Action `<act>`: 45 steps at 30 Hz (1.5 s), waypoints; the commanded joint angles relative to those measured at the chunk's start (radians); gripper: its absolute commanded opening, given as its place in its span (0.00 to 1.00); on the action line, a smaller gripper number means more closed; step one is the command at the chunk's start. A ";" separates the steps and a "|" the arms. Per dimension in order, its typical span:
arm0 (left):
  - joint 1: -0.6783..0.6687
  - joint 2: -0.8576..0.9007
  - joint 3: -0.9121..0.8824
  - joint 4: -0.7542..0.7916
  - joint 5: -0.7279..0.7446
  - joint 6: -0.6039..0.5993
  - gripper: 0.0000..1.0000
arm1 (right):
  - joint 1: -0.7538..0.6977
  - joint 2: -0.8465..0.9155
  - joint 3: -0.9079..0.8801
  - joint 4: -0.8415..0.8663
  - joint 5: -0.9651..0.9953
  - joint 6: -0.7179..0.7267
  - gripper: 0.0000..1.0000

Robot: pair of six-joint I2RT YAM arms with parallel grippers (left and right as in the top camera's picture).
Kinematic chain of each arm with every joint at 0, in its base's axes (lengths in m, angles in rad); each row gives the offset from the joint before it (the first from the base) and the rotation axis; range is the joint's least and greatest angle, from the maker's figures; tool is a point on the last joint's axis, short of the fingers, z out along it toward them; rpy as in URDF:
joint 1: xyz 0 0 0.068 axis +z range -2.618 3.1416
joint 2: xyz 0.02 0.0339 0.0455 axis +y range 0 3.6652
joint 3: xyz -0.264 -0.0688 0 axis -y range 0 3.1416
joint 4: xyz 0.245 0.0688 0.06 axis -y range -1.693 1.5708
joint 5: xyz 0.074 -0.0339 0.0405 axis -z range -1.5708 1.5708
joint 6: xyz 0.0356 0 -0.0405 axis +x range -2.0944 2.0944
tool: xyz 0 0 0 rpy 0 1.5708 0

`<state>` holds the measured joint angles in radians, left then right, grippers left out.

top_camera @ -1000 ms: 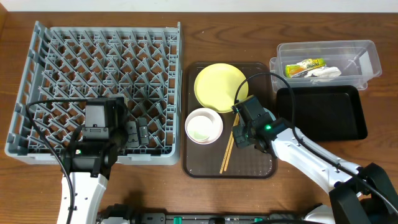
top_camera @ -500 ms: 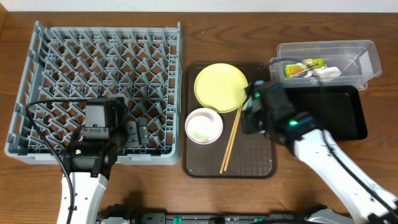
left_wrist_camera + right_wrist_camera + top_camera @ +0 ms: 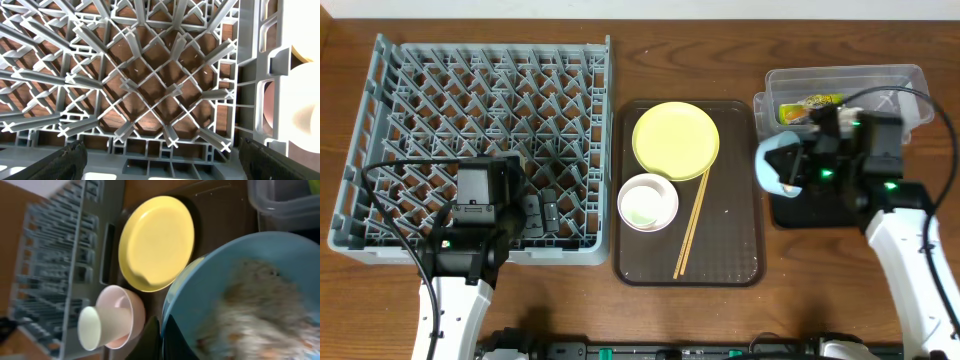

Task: Sort waste into correct bins and load items into the dishwasher rack
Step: 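Carry the blue bowl over the black tray and tip out the rice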

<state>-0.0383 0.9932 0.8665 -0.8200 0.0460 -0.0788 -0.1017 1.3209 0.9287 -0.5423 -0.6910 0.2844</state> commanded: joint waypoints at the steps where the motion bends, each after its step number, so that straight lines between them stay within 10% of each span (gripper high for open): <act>1: 0.004 0.000 0.027 -0.002 -0.001 -0.009 0.98 | -0.085 0.038 0.017 -0.024 -0.200 -0.040 0.01; 45: 0.004 0.000 0.027 -0.003 -0.001 -0.009 0.98 | -0.689 0.516 0.016 0.020 -0.869 -0.285 0.01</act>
<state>-0.0383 0.9932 0.8665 -0.8200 0.0460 -0.0788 -0.7593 1.8359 0.9302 -0.5274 -1.4830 0.0071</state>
